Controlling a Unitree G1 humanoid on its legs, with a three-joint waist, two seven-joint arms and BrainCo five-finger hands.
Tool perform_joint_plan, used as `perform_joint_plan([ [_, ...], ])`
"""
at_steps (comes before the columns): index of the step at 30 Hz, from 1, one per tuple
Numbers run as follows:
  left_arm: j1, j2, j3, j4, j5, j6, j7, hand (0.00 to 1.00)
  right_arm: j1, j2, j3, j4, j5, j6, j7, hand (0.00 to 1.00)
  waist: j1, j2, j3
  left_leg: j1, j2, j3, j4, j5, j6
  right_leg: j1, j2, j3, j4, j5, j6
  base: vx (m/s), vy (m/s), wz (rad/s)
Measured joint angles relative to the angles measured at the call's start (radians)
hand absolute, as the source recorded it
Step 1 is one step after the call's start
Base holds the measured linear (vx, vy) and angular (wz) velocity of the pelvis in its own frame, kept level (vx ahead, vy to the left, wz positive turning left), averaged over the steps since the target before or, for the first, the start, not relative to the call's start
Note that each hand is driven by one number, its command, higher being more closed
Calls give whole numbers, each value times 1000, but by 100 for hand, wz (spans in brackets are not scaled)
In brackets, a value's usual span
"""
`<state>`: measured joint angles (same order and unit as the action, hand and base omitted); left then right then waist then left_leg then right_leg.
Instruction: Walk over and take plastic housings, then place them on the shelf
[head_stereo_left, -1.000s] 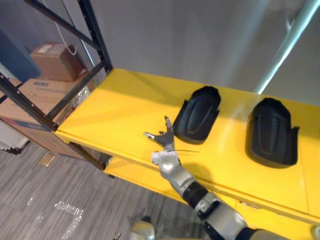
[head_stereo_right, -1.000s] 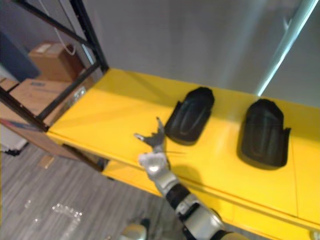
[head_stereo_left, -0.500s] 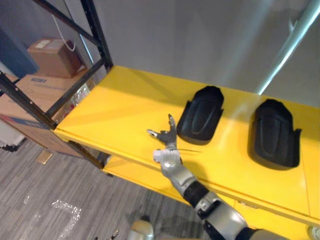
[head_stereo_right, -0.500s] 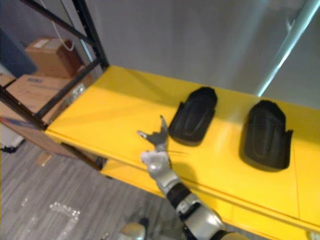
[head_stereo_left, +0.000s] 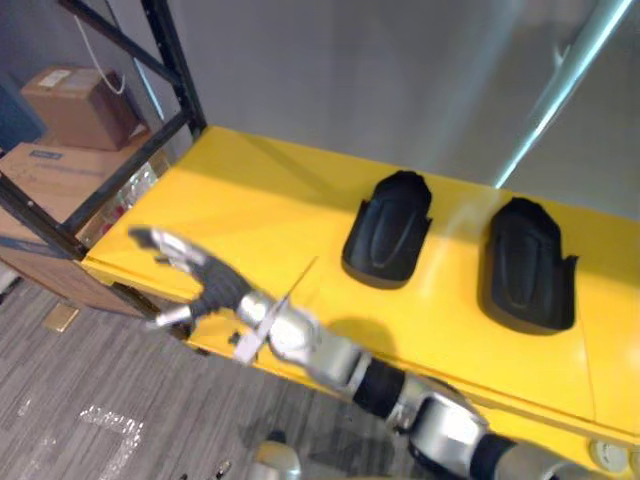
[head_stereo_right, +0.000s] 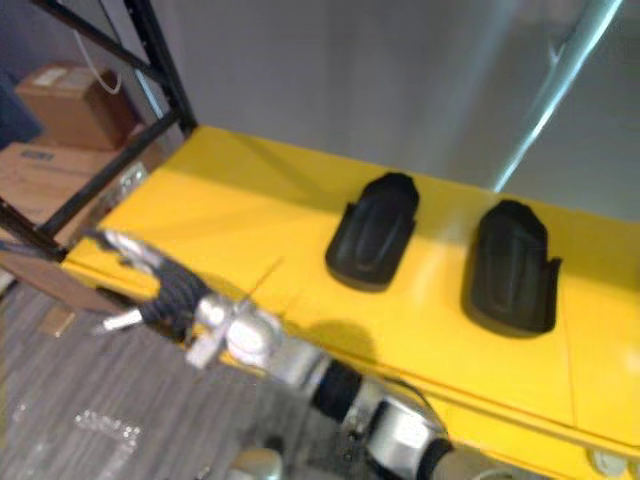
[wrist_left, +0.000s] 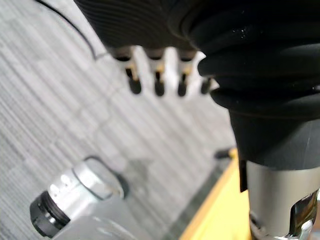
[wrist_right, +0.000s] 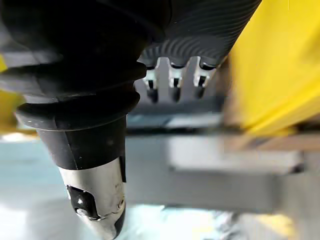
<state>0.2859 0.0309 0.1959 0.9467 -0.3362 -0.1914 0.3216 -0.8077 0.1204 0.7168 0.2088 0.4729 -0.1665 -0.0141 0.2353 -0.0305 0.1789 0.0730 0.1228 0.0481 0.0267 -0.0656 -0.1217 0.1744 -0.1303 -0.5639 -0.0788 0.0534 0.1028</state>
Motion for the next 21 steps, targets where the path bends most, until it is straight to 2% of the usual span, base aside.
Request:
perform_joint_plan([
  [3, -2, 2, 35, 27, -1, -2, -10, 0, -71, -61, -225, -129, 52, -3, 12, 0, -23, -25, -16, 16, 7, 32, -6, -2, -3, -7, 5, 35, 0, 1, -2, -21, 26, -33],
  [5, -6, 22, 48, 40, -2, 3, -15, 0, -86, -189, -419, -241, 81, -14, -9, 0, -56, -55, -36, 37, 10, 72, -19, -2, -4, -16, 7, 75, 0, 7, -4, 0, 46, -45],
  [6, -12, 29, 48, 48, -2, 7, -18, 0, -84, -229, -462, -256, 80, -16, -20, 0, -68, -58, -38, 43, 10, 78, -19, -3, -5, -16, 6, 81, 1, 9, -5, 9, 52, -45],
  [7, -25, 35, 48, 56, -3, 22, -20, 0, -59, -310, -553, -290, 71, -17, -36, 0, -85, -62, -41, 53, 9, 101, -21, -3, -5, -23, 5, 102, 2, 13, -5, -2, 61, -45],
  [8, -35, 40, 48, 56, -3, 26, -21, 0, -26, -371, -627, -323, 69, -19, -45, 0, -91, -62, -41, 61, 9, 122, -23, -4, -6, -31, 5, 124, 2, 19, -5, 2, 90, -67],
  [9, -57, 41, 51, 56, -6, 31, -22, 0, 51, -454, -752, -381, 70, -21, -53, 0, -111, -66, -44, 71, 9, 154, -25, -5, -6, -39, 5, 152, 2, 26, -7, -2, 78, -59],
  [10, -63, 41, 53, 56, -7, 32, -23, 0, 85, -477, -798, -399, 72, -21, -54, 0, -122, -61, -42, 78, 9, 164, -26, -5, -6, -40, 5, 161, 2, 28, -7, -5, 67, -61],
  [12, -70, 41, 57, 59, -7, 34, -27, 0, 228, -538, -930, -452, 92, 9, -50, 0, -175, -43, -48, 102, 13, 209, -40, -11, -7, -45, 10, 201, 3, 29, -8, 0, 35, -52],
  [13, -71, 39, 57, 63, -7, 35, -27, 0, 281, -553, -960, -466, 96, 24, -49, 0, -188, -36, -56, 105, 16, 224, -41, -16, -9, -52, 14, 217, 3, 30, -9, 18, 23, -60],
  [15, -73, 38, 54, 96, -6, 40, -32, 0, 531, -564, -1071, -502, 105, 62, -21, 0, -226, -16, -89, 109, 31, 280, -40, -30, -17, -83, 34, 270, 2, 33, -13, 57, 2, -67],
  [16, -73, 38, 52, 100, -6, 40, -32, 0, 592, -559, -1089, -503, 107, 62, -18, 0, -238, -12, -91, 113, 34, 293, -40, -32, -17, -87, 39, 281, 2, 33, -14, 59, -18, -59],
  [17, -72, 39, 39, 103, -4, 40, -32, 0, 707, -536, -1121, -502, 113, 61, -13, 0, -264, -5, -94, 121, 42, 315, -41, -38, -21, -92, 46, 300, 0, 33, -15, 26, -12, -58],
  [18, -75, 38, 19, 105, 3, 40, -32, 0, 811, -485, -1153, -501, 111, 51, -23, 0, -289, 2, -98, 127, 49, 338, -39, -42, -24, -103, 53, 325, 0, 36, -20, 19, -14, -52],
  [19, -77, 37, 15, 105, 3, 40, -32, 0, 827, -472, -1156, -499, 111, 45, -29, 0, -294, 3, -98, 130, 50, 347, -39, -43, -26, -104, 54, 330, 1, 37, -21, 9, -11, -48],
  [21, -92, 38, -22, 97, 38, 40, -33, 0, 961, -360, -1168, -425, 101, -25, -88, 0, -319, 4, -96, 149, 55, 378, -37, -47, -29, -104, 63, 357, 3, 38, -22, -17, -10, -35],
])
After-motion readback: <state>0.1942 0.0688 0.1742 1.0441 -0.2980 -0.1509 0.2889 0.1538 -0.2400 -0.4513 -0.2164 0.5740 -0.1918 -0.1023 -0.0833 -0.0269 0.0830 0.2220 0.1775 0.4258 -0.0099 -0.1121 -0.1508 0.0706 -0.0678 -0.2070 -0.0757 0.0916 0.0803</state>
